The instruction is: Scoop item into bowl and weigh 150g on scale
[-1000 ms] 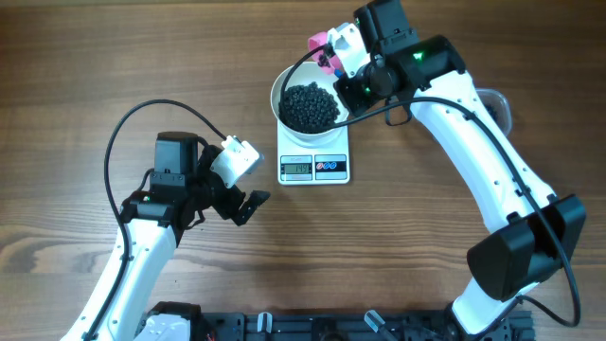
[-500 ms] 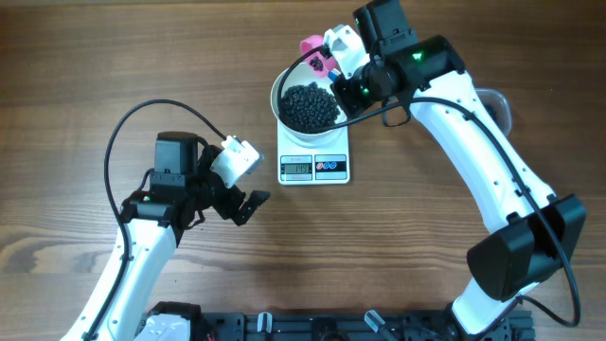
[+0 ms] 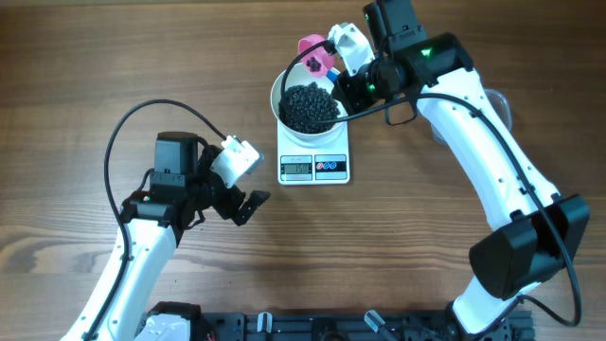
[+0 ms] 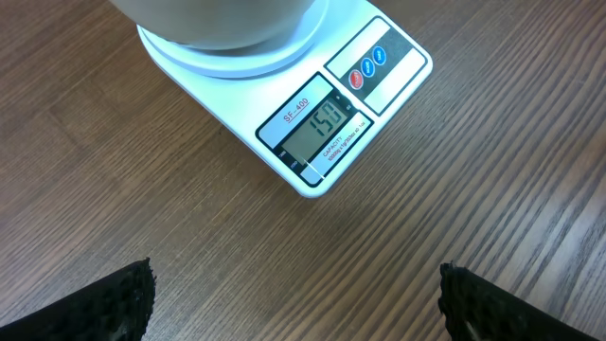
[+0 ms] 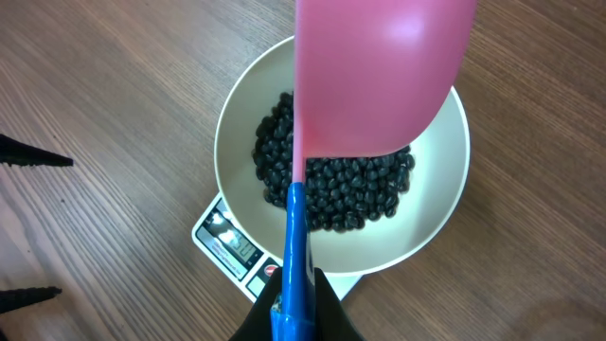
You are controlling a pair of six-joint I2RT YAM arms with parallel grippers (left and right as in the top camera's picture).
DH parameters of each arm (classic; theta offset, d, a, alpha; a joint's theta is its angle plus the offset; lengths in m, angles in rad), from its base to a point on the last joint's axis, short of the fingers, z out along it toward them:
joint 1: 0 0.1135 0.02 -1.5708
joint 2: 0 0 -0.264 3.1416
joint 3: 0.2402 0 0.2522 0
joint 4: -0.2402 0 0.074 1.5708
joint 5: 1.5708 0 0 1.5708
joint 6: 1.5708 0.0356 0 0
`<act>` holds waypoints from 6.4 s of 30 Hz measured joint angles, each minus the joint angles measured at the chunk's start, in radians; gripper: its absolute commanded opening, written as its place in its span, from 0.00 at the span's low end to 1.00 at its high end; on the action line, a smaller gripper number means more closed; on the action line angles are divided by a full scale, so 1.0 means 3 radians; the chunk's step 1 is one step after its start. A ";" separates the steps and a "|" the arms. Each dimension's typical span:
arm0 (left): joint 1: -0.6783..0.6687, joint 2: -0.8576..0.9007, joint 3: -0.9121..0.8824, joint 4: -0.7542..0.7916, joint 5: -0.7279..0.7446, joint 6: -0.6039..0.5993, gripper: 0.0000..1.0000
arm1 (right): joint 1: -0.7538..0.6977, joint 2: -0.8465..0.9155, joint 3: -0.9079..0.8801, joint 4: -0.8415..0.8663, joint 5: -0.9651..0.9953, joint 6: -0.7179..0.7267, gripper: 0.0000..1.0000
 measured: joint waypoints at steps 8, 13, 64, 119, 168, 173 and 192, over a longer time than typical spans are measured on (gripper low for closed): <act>0.0000 0.0000 0.0000 0.0000 0.0000 0.0000 1.00 | -0.0004 0.0000 0.0000 -0.0001 -0.0076 0.0041 0.04; 0.0000 0.0000 0.0000 0.0000 0.0001 0.0000 1.00 | -0.0183 0.0000 0.0000 -0.0010 -0.0565 0.0102 0.04; 0.0000 0.0000 0.0000 0.0000 0.0001 0.0000 1.00 | -0.1620 -0.0001 -0.0295 -0.1324 0.1542 0.0594 0.04; 0.0000 0.0000 0.0000 0.0000 0.0001 0.0000 1.00 | -0.2332 -0.0001 -0.0296 -0.1263 -0.0825 0.1011 0.04; 0.0000 0.0000 0.0000 0.0000 0.0001 0.0000 1.00 | 0.0153 0.0177 0.0477 -0.0159 0.0857 0.0860 0.04; 0.0000 0.0000 0.0000 0.0000 0.0001 0.0000 1.00 | 0.0256 0.0415 0.0478 -0.0223 0.0839 0.0699 0.04; 0.0000 0.0000 0.0000 0.0000 0.0001 0.0000 1.00 | 0.0328 0.0486 0.0440 -0.0388 0.0615 0.0418 0.05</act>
